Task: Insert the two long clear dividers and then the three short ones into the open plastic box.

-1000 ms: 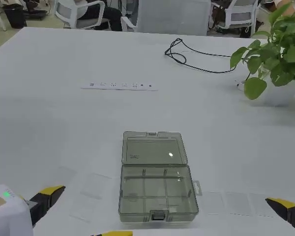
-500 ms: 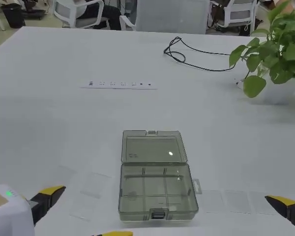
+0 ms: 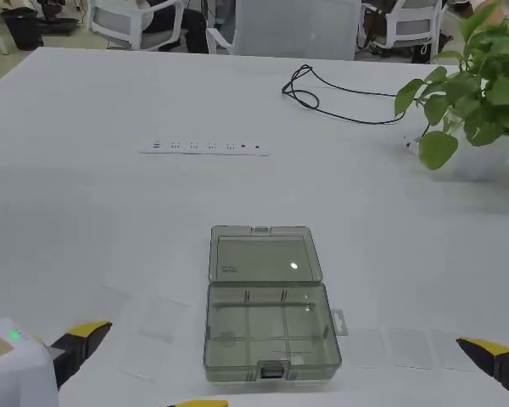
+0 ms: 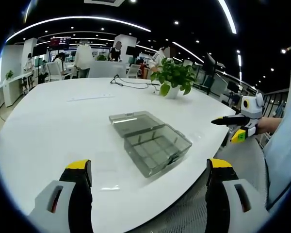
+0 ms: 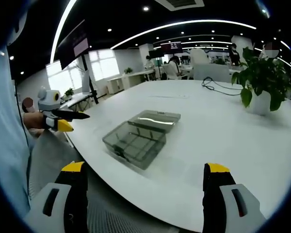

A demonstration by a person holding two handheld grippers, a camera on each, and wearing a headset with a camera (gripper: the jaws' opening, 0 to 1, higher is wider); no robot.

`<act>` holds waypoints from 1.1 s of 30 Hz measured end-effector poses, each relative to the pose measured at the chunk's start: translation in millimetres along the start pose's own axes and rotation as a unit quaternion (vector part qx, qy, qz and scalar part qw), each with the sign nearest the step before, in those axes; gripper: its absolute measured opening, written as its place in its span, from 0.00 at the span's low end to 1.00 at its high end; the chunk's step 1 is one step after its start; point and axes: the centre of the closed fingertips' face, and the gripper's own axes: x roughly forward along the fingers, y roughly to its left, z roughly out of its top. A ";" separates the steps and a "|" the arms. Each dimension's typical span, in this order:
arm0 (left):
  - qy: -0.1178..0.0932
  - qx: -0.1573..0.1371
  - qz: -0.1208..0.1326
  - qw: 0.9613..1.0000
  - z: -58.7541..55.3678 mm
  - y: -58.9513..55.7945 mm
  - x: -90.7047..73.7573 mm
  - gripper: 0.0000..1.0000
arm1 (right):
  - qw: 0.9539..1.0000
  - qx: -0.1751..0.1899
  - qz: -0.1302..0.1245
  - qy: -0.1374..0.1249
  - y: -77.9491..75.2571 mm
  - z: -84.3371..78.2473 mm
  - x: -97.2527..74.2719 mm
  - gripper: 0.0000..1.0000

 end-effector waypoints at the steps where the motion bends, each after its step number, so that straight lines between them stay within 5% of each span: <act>1: 0.000 0.000 0.000 1.000 0.0 0.0 0.0 1.00 | 1.000 0.000 0.000 0.001 0.3 -0.1 0.1 1.00; 33: 0.005 0.000 -0.004 1.000 -1.7 0.3 0.6 1.00 | 1.000 -0.011 0.009 0.007 0.8 -0.1 2.1 1.00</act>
